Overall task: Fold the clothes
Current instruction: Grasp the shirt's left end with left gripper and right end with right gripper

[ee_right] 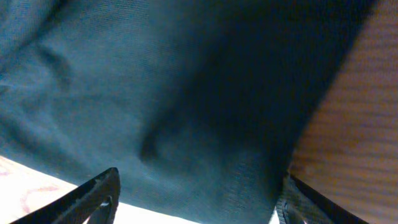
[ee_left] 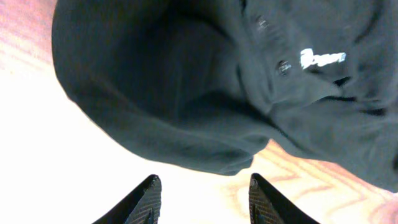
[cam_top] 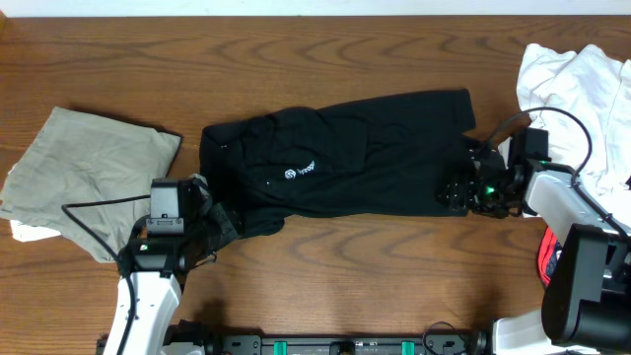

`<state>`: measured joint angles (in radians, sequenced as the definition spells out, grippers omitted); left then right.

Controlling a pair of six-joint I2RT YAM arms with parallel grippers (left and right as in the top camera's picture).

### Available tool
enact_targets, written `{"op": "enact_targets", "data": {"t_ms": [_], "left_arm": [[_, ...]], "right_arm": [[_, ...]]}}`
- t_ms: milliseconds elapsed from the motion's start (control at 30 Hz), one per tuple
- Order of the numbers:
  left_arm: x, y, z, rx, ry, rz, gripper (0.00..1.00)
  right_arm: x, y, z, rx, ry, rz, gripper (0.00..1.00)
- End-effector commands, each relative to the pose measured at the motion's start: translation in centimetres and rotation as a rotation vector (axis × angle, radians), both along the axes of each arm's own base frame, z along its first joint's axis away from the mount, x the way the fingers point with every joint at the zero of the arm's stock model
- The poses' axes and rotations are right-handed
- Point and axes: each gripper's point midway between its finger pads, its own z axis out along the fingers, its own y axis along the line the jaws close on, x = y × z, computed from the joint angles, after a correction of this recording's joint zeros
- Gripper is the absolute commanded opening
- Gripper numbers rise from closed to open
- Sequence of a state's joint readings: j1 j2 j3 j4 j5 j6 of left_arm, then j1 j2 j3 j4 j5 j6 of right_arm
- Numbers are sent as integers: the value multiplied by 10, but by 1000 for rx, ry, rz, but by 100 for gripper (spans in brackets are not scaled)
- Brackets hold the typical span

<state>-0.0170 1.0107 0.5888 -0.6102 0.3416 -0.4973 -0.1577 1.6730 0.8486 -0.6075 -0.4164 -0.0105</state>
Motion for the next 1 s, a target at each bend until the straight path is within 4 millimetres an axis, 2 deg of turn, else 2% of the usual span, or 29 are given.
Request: {"op": "enact_targets", "data": {"t_ms": [0, 67, 167, 467, 633, 833, 967], "left_arm": [[-3, -1, -8, -2, 42, -11, 46], [-5, -1, -12, -1, 63, -11, 46], [-6, -1, -17, -1, 87, -11, 46], [-7, 3, -24, 22, 116, -1, 46], [-8, 6, -30, 41, 141, 6, 74], [-5, 6, -39, 41, 161, 6, 79], [9, 6, -44, 41, 136, 7, 80]], "right_arm": [[-15, 13, -13, 14, 52, 41, 69], [-17, 17, -13, 14, 56, 55, 51], [-19, 21, -14, 12, 62, 70, 3], [-24, 13, -17, -40, 86, 65, 1], [-24, 13, -17, -40, 88, 66, 1], [-23, 13, -17, -40, 84, 66, 1], [-23, 13, -17, -40, 84, 66, 1]]}}
